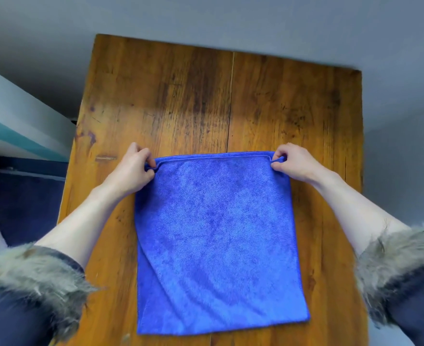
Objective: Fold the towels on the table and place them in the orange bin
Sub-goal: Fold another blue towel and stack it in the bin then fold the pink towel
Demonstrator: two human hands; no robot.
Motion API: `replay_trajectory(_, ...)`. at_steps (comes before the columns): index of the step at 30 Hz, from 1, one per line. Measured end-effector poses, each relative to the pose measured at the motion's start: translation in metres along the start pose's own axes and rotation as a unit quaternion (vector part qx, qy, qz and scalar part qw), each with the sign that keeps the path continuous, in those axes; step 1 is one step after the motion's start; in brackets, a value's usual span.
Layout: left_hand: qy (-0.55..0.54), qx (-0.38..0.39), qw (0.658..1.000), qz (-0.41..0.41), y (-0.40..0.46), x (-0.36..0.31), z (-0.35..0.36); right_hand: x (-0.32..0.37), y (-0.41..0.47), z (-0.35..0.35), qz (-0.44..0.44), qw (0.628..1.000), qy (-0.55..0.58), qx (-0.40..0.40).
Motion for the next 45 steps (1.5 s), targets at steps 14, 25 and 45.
replay_trajectory(14,-0.325,-0.036,0.943,-0.055,-0.044,0.009,-0.037,-0.013,-0.066,-0.040,0.062,0.949,0.297,-0.090)
replay_trajectory(25,-0.426,-0.064,0.902,0.042,-0.094,-0.048,-0.144,0.003,-0.175,-0.097,0.030,0.871,0.469,-0.141)
replay_trajectory(45,-0.423,-0.261,0.850,0.172,-0.155,-0.143,-0.320,0.091,-0.263,-0.254,-0.215,0.726,0.635,-0.151)
Point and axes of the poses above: each hand's wrist, its own y-axis towards the middle knuckle, its own z-axis out of the palm, x = y × z, the point moved 7 cm from there along y, towards the middle knuckle, and after that the axes turned 6 degrees about z, right-handed, at the moved point
